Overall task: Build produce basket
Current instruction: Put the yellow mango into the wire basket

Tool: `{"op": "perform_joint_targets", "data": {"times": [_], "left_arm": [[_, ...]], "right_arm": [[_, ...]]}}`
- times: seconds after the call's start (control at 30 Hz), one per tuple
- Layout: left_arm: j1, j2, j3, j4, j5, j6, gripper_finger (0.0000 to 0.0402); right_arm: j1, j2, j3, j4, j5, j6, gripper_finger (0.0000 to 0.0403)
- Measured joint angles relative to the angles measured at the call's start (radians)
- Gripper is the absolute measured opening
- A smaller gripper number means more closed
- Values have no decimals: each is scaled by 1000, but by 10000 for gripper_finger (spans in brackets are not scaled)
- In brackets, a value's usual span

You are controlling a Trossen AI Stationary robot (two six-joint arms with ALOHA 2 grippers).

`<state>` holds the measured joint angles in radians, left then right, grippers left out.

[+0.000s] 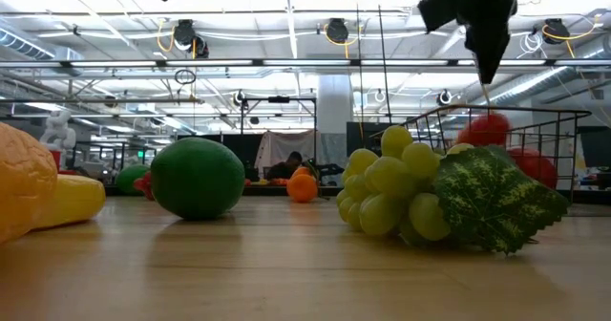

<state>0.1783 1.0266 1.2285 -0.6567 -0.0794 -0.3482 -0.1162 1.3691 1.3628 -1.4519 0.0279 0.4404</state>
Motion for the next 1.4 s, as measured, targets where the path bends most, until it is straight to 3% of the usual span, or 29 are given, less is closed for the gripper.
{"op": "perform_joint_targets", "data": {"times": [0.2, 0.47, 0.77, 0.9, 1.03, 1.23, 1.4], "left_arm": [[0, 0, 0, -142, 43, -59, 93], [0, 0, 0, -314, 160, -173, 93], [-12, 28, -1, -337, 158, -237, 93], [-24, 84, -1, -356, 137, -185, 93], [-9, 161, -1, -355, 155, -174, 93], [-86, 252, -1, -313, 310, -459, 93], [-280, 295, 0, -176, 236, -721, 93]], "right_arm": [[36, -73, 0, 77, -83, 118, 359], [109, -123, 0, 251, -84, 387, 357], [98, -154, 0, 530, -103, 526, 357], [15, -206, 1, 693, -139, 473, 357], [-83, -253, 1, 812, -224, 318, 357], [-205, -296, 1, 858, -354, 77, 357], [-246, -347, 1, 819, -511, -2, 357]]}}
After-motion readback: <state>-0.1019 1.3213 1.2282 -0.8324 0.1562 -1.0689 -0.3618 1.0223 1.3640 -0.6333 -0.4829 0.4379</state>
